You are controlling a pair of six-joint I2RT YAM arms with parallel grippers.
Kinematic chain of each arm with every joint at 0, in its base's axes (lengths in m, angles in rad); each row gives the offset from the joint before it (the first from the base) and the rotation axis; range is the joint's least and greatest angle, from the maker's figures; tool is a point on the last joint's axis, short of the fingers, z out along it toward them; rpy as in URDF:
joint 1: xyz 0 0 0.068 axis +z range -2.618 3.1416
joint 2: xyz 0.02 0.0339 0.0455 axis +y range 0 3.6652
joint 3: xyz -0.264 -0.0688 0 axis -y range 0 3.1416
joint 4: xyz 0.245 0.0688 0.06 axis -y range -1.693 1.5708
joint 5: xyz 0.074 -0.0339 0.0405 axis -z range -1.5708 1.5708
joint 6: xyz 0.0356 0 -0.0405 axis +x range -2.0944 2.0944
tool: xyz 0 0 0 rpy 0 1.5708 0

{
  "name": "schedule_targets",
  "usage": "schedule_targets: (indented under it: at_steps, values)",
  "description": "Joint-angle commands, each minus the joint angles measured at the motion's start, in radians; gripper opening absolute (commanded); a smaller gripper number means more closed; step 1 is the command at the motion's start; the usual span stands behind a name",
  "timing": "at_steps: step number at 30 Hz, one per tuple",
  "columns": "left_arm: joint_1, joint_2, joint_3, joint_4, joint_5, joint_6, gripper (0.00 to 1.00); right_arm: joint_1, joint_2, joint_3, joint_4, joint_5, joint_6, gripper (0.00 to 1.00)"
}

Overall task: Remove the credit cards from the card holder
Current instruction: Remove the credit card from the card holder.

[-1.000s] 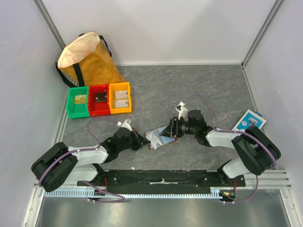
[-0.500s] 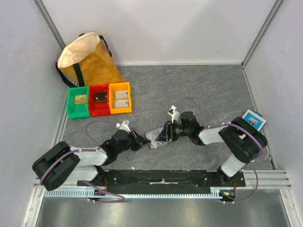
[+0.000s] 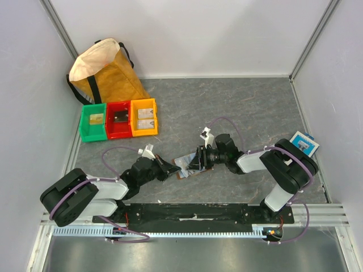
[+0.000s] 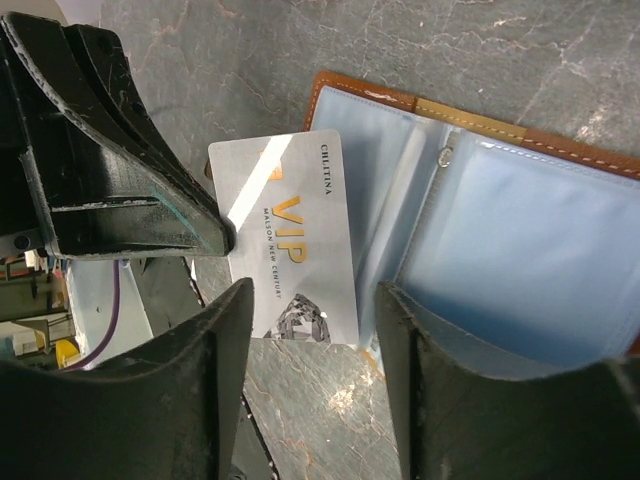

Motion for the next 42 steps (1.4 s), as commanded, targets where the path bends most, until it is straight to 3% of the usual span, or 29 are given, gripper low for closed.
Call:
schedule_targets:
  at_steps: [1,6,10,12,18,23,27,31,35,42]
  values:
    - [0.001,0.010,0.041,-0.051,-0.009,-0.008,0.02,0.011,0.012,0.023,0.025,-0.011,-0.014,0.54]
    - [0.001,0.010,0.067,-0.114,-0.012,0.007,0.17,0.019,0.017,0.028,0.019,-0.005,-0.020,0.40]
    - [0.001,0.021,0.089,-0.139,-0.011,0.024,0.29,0.021,0.016,0.031,0.004,0.005,-0.026,0.36]
    - [0.001,0.029,0.101,-0.147,-0.012,0.032,0.30,0.022,0.017,0.032,0.001,0.008,-0.028,0.35]
    - [0.001,0.064,0.144,-0.176,-0.011,0.051,0.29,0.021,0.012,0.032,-0.006,0.011,-0.032,0.33]
    - [0.000,0.064,0.156,-0.177,-0.006,0.053,0.03,0.024,-0.007,0.026,-0.007,0.020,-0.029,0.33]
    - [0.003,-0.006,0.132,-0.186,-0.038,0.047,0.02,0.022,-0.096,0.009,-0.015,0.063,-0.020,0.38]
    - [0.001,-0.132,0.092,-0.196,-0.112,0.058,0.02,0.022,-0.225,-0.009,-0.056,0.153,-0.011,0.55]
    - [0.001,-0.267,0.057,-0.162,-0.149,0.067,0.02,0.022,-0.319,-0.017,-0.075,0.202,0.024,0.65]
    - [0.001,-0.441,0.017,-0.090,-0.201,0.071,0.02,0.022,-0.362,-0.067,0.143,0.124,0.179,0.70]
